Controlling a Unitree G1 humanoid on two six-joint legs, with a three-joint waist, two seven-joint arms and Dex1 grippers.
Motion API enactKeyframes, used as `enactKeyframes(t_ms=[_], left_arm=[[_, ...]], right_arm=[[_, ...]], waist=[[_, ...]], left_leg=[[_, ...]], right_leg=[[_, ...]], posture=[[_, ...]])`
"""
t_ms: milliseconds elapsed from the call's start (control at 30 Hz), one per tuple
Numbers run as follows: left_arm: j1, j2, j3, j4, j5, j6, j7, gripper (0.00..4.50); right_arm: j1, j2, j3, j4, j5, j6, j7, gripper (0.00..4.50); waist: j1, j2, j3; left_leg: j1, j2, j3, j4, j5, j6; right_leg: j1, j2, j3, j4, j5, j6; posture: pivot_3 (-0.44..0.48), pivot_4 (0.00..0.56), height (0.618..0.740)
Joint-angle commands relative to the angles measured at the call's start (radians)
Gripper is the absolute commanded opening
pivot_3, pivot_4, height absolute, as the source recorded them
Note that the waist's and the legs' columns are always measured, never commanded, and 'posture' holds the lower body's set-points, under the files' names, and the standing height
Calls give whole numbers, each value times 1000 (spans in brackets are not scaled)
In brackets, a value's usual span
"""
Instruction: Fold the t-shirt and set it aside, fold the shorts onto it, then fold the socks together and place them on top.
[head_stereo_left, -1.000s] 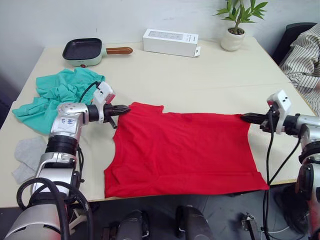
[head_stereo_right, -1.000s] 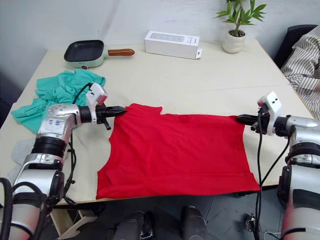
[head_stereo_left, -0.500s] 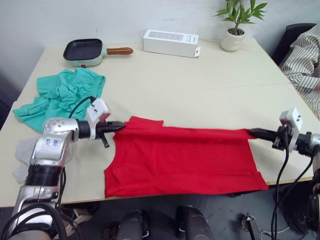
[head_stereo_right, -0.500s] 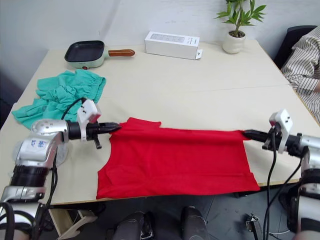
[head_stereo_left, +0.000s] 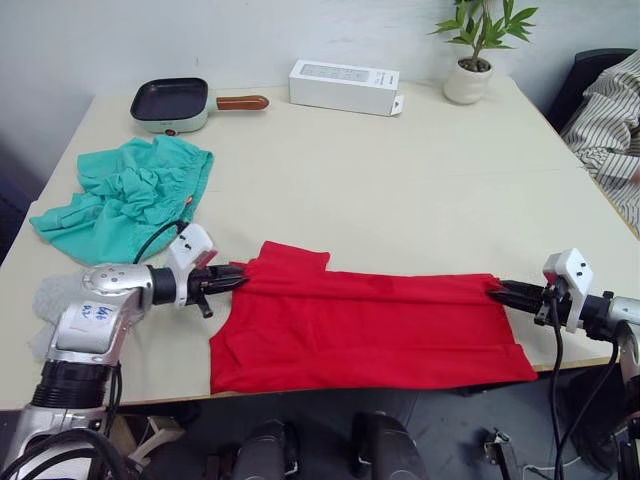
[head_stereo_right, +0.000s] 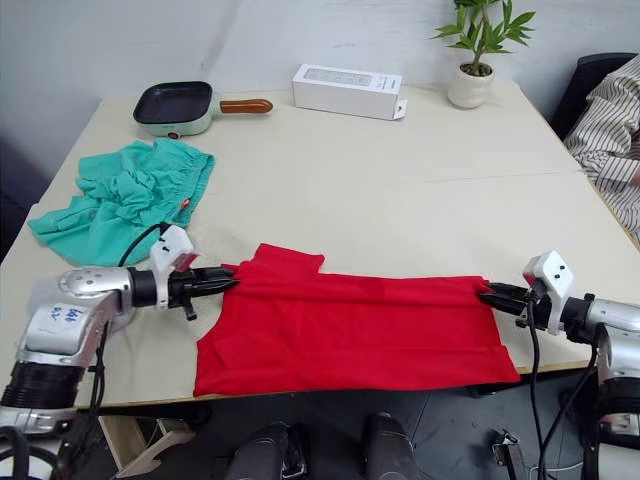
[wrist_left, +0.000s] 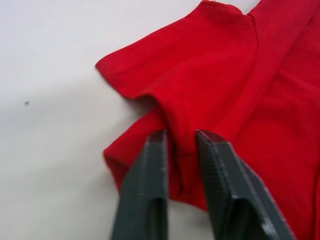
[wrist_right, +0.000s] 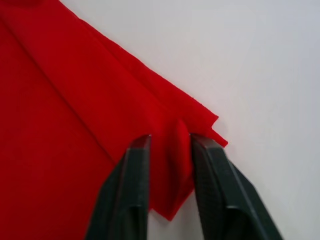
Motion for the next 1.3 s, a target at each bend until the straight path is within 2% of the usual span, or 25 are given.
enactKeyframes(t_ms=[33, 100, 233, 400, 567, 667, 967, 1033, 1067, 1300], left_arm=[[-100, 41, 26, 11, -110, 156, -76, 2333], [-170, 48, -7, 48, -127, 235, -92, 2972], [-352, -61, -98, 260, -24, 215, 26, 4287], [-476, -187, -198, 526, 111, 53, 103, 4287], [-526, -257, -264, 659, 182, -34, 79, 4287], [-517, -278, -277, 647, 195, -59, 51, 3665], [-445, -280, -248, 557, 191, -65, 41, 779], [-435, -278, -241, 543, 191, -61, 44, 95], [-429, -275, -238, 536, 190, -59, 43, 0], [-406, -273, -225, 504, 187, -50, 47, 0]], right_arm=[[-13, -64, -40, -30, 22, -23, 7, 2425], [-26, -84, -40, -21, 23, -33, 12, 3143], [-66, -108, -27, 15, 18, -63, 28, 4486], [-93, -106, 21, 67, -25, -141, 52, 4486], [-121, -106, 51, 116, -54, -189, 56, 4486], [-128, -112, 58, 133, -56, -186, 65, 4500], [-139, -114, 72, 190, -68, -171, 74, 4500], [-141, -113, 71, 193, -66, -169, 78, 3866], [-143, -112, 69, 194, -63, -168, 80, 3549], [-160, -103, 69, 190, -57, -158, 89, 1043]], waist=[[5, 0, 0], [6, 0, 0], [8, 0, 0], [4, 0, 0], [2, -1, 0], [5, -1, 0], [2, -1, 0], [2, -1, 0], [2, -1, 0], [2, -1, 0]], left_leg=[[0, 0, 0, 0, 0, 0], [0, -1, 0, 1, 0, 1], [0, -1, -1, 2, 0, 1], [0, -1, 0, 2, 0, 2], [1, -1, 2, 1, 0, 2], [1, -1, 2, 3, 0, 2], [1, -1, 1, 3, 0, 2], [1, -1, 1, 3, 0, 2], [1, -1, 1, 3, 0, 2], [1, -1, 1, 3, 0, 2]], right_leg=[[0, 0, 0, 0, 0, 0], [0, 0, -1, 0, 0, 0], [2, 1, -1, 0, 0, 0], [2, 2, -7, 1, 0, 1], [1, 2, -8, 0, 0, 1], [1, 1, -7, 1, 0, 1], [1, 0, -8, 1, 0, 1], [1, 0, -8, 1, 0, 1], [1, 0, -8, 1, 0, 1], [1, 0, -8, 1, 0, 1]], posture=[[0, 150, 740], [0, 150, 740], [0, 150, 740], [0, 150, 740], [0, 150, 740], [0, 150, 740], [0, 150, 740], [0, 150, 740], [0, 150, 740], [0, 150, 740]])
